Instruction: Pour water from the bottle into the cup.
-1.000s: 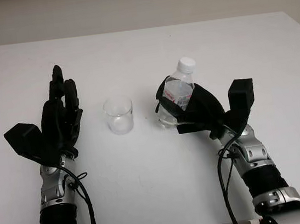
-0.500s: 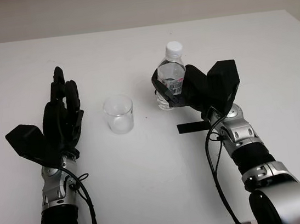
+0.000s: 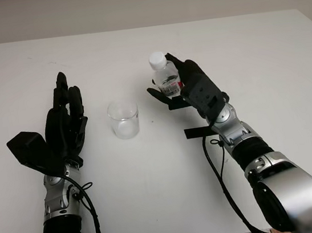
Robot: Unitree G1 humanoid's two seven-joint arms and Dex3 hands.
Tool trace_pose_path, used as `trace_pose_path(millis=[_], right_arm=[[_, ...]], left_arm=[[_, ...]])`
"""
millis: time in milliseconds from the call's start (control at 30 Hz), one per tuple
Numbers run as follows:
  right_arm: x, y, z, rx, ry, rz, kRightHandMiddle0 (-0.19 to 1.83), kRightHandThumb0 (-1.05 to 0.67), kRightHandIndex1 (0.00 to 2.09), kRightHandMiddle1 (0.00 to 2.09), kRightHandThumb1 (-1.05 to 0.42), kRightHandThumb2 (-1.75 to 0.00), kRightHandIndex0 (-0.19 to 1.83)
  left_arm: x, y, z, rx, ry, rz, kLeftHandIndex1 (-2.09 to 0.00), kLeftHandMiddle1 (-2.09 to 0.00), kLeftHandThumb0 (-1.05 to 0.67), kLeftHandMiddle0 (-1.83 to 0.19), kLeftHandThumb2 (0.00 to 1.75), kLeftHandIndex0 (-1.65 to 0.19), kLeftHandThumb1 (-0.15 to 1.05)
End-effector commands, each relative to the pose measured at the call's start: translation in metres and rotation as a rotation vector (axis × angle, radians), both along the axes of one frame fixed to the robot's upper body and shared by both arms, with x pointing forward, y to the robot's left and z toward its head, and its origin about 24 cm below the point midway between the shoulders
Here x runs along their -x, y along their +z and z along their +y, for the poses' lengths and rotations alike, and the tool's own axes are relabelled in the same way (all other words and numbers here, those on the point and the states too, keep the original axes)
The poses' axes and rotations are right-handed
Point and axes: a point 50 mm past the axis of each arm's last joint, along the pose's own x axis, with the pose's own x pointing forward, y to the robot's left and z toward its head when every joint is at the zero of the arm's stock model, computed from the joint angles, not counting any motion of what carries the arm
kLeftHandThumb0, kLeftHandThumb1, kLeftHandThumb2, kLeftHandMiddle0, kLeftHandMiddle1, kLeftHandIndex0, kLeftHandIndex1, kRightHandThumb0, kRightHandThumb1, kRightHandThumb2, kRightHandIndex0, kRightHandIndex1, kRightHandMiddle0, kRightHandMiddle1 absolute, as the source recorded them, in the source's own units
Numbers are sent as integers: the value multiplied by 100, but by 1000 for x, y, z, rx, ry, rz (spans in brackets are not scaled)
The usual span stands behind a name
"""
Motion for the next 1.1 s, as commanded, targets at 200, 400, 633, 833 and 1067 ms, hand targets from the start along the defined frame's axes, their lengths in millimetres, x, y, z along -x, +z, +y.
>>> trace_pose_path(millis=[200, 400, 633, 833, 1067], right_arm=[[-11, 21, 20, 102, -39, -64, 87, -13, 209, 209, -84, -41, 84], [-14, 28, 27, 222, -81, -146, 90, -16, 209, 209, -85, -35, 104], [-16, 35, 31, 323, -118, -204, 85, -16, 209, 209, -88, -32, 126], [-14, 37, 30, 442, -128, -335, 83, -16, 209, 209, -86, -31, 128], [-11, 36, 27, 527, -136, -453, 78, -15, 209, 209, -83, -35, 132]], left_arm=[[1, -1, 0, 9, 0, -3, -5, -5, -70, 8, 54, 11, 105], [-1, 0, 0, 6, -4, -4, -5, -5, -70, 9, 54, 12, 105], [-2, 0, -1, 6, -7, -7, -5, -6, -70, 9, 54, 12, 105], [-3, 0, -2, 5, -9, -4, -5, -5, -69, 9, 55, 11, 105], [-4, -1, -1, 14, -7, 3, -5, -6, -70, 8, 54, 12, 105]])
